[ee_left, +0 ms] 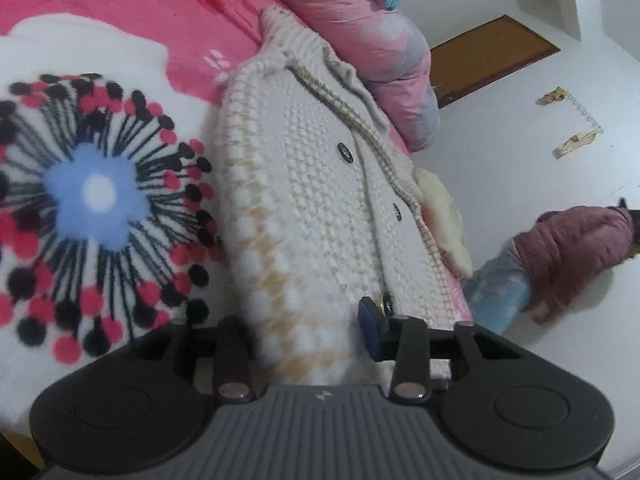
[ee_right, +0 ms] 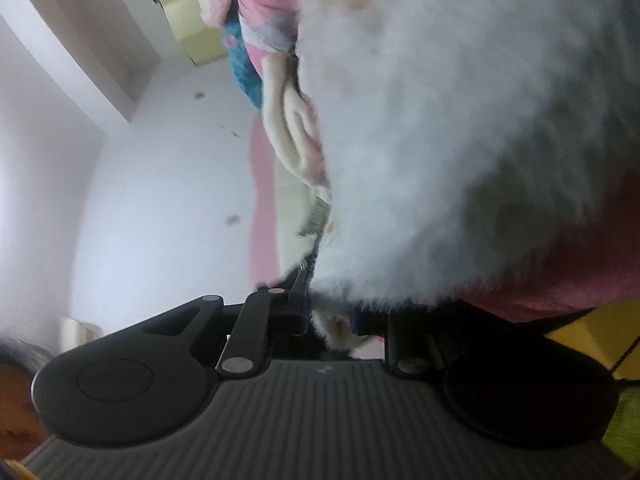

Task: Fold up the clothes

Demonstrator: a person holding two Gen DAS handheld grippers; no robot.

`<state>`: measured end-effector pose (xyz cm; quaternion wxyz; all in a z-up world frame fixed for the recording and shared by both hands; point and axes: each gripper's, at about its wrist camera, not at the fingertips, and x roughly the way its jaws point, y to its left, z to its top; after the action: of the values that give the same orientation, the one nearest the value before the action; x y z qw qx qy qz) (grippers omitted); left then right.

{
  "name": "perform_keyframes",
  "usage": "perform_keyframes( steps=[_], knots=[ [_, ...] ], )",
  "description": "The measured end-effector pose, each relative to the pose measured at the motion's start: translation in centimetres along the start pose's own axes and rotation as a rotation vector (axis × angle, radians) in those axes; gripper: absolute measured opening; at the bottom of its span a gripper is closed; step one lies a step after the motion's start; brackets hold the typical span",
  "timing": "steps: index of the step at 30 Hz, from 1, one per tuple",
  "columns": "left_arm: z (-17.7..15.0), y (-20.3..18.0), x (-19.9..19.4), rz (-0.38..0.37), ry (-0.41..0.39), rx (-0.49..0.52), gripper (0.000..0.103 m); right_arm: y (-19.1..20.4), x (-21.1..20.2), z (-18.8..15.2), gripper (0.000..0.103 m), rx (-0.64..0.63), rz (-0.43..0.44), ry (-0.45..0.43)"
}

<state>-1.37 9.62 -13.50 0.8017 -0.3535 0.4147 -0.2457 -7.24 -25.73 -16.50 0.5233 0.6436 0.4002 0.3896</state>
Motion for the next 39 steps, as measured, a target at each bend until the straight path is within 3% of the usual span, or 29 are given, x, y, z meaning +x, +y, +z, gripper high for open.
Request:
perform_keyframes(
  steps=[4,6,9,11,14,16,18,20,23,27,32,37,39],
  knots=[
    [0.0,-0.6,0.1,0.037,0.013,0.026,0.037,3.2,-1.5,0.2,0.034,-0.164,-0.131,0.102],
    [0.0,-1.0,0.2,0.062,0.018,0.045,0.036,4.8,-2.8,0.1,0.048,-0.239,-0.166,0.126],
    [-0.1,-2.0,0.5,0.104,0.026,0.093,0.039,7.6,-5.1,-0.5,0.05,-0.362,-0.229,0.168],
    [-0.3,-2.9,0.9,0.125,0.034,0.132,0.043,9.1,-6.6,-1.0,0.051,-0.433,-0.27,0.195],
    [-0.5,-4.2,1.4,0.156,0.046,0.191,0.061,10.2,-9.3,-0.3,0.053,-0.539,-0.285,0.173],
    [-0.7,-5.1,1.7,0.176,0.054,0.23,0.071,10.2,-10.0,0.2,0.056,-0.606,-0.298,0.108],
    [-0.9,-6.0,2.1,0.197,0.062,0.269,0.078,11.2,-9.3,0.7,0.062,-0.671,-0.303,-0.017],
    [-1.1,-6.6,2.3,0.212,0.069,0.303,0.083,13.1,-12.9,1.0,0.07,-0.71,-0.297,-0.158],
    [-1.3,-6.7,2.4,0.21,0.071,0.313,0.088,13.8,-17.3,2.0,0.077,-0.71,-0.351,-0.351],
    [-1.2,-6.6,2.3,0.208,0.068,0.304,0.088,11.5,-18.8,3.1,0.078,-0.615,-0.471,-0.52],
    [-1.2,-6.9,2.0,0.246,0.065,0.317,0.082,8.3,-18.6,4.8,0.076,-0.513,-0.559,-0.603],
    [-1.1,-7.0,1.9,0.296,0.057,0.339,0.061,7.1,-18.5,5.8,0.069,-0.477,-0.569,-0.595],
    [-1.2,-6.9,1.9,0.312,0.051,0.348,0.053,6.8,-18.7,5.9,0.06,-0.463,-0.563,-0.573]
  ],
)
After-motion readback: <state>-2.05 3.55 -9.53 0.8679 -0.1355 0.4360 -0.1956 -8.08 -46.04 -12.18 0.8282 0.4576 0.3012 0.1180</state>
